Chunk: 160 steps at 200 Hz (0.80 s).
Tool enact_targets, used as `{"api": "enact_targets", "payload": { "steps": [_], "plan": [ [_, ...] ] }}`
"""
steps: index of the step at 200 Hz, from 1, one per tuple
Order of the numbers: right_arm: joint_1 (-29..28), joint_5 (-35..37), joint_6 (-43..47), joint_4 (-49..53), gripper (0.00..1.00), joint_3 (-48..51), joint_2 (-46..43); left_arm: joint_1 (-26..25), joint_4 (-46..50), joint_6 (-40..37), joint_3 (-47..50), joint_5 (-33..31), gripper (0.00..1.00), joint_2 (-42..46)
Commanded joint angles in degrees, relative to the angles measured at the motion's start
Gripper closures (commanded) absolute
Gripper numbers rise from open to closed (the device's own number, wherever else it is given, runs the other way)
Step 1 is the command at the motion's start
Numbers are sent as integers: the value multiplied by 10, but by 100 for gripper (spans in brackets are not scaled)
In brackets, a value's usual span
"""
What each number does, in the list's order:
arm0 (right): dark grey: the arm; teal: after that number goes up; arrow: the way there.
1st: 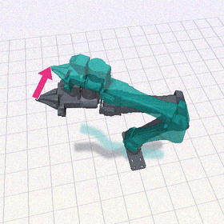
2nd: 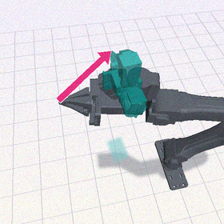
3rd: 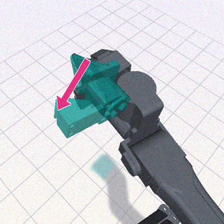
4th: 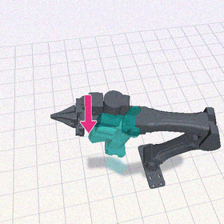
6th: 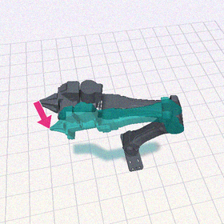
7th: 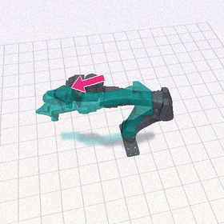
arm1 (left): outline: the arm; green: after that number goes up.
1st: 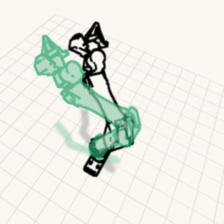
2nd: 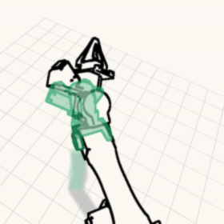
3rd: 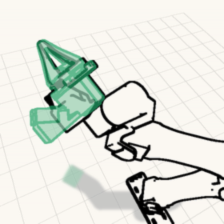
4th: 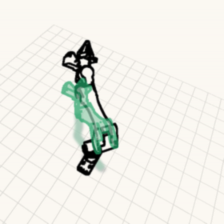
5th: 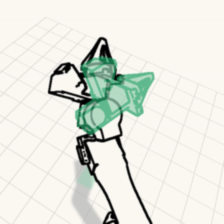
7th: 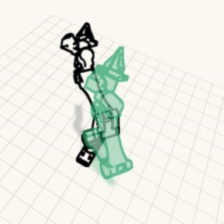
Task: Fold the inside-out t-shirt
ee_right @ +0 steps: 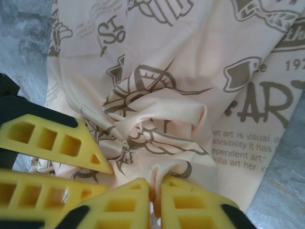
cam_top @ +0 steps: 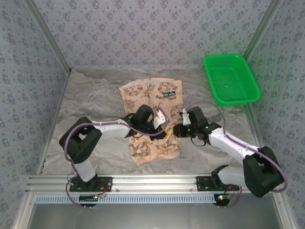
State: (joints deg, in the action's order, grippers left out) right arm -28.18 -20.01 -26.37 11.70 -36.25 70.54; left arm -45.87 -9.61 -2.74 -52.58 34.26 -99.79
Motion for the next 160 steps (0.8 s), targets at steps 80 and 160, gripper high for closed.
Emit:
{"api": "enact_targets", "payload": {
  "steps": [80, 160],
  "plan": [
    [-48, 118, -48, 79, 60, 56, -92, -2, 27, -4, -28, 66, 64, -14],
    [-57, -23, 2, -46, 59, 57, -38, 28, 13, 61, -62, 20, 99, -67]
  ]
}}
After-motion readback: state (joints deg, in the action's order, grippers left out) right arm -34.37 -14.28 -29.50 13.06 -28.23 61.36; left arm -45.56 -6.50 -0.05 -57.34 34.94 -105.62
